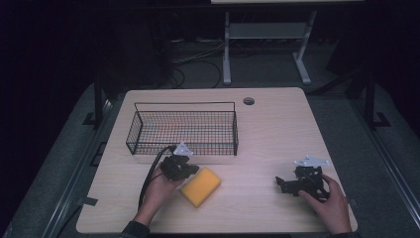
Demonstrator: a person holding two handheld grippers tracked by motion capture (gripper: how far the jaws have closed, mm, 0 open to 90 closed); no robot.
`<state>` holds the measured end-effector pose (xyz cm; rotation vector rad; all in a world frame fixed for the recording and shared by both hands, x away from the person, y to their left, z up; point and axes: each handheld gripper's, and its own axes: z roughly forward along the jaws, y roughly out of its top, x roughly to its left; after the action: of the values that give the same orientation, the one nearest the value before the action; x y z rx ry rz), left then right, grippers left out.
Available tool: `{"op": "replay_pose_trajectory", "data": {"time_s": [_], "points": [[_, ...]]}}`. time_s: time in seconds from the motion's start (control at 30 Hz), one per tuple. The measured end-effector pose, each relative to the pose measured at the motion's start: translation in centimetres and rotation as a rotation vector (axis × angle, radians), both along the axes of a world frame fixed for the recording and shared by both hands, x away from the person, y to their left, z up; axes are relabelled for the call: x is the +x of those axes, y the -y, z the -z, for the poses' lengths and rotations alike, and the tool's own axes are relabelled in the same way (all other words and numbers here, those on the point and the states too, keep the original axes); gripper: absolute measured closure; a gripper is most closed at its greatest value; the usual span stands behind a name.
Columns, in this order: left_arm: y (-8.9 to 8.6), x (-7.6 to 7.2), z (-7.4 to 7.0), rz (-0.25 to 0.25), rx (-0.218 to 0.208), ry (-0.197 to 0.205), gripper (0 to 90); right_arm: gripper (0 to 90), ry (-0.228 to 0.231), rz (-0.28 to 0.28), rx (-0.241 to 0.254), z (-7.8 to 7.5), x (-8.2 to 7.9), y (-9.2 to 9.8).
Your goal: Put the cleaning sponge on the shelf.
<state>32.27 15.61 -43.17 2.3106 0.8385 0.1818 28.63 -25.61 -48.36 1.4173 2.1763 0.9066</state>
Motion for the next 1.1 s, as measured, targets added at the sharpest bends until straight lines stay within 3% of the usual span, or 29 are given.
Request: {"op": "replay_pose_trajectory", "data": {"time_s": [0.17,0.27,0.6,0.73,0.83,1.1], "points": [[-0.6,-0.2,-0.9,-0.031,-0.004,-0.030,68.4,0.0,0.000,-0.001,0.000,0.0,0.0,0.0],[-0.5,-0.4,-1.5,-0.029,0.016,-0.080,56.7,0.0,0.000,0.000,0.000,0.0,0.0,0.0],[0.9,-1.3,-2.2,-0.002,0.052,-0.106,32.8,0.0,0.000,-0.001,0.000,0.0,0.0,0.0],[1.7,-1.7,-2.1,-0.001,0.088,-0.121,17.1,0.0,0.000,-0.001,0.000,0.0,0.0,0.0],[2.3,-1.9,-2.1,0.002,0.115,-0.122,12.6,0.0,0.000,-0.001,0.000,0.0,0.0,0.0],[3.8,-2.5,-1.7,0.035,0.161,-0.119,12.4,0.0,0.000,-0.001,0.000,0.0,0.0,0.0]]}}
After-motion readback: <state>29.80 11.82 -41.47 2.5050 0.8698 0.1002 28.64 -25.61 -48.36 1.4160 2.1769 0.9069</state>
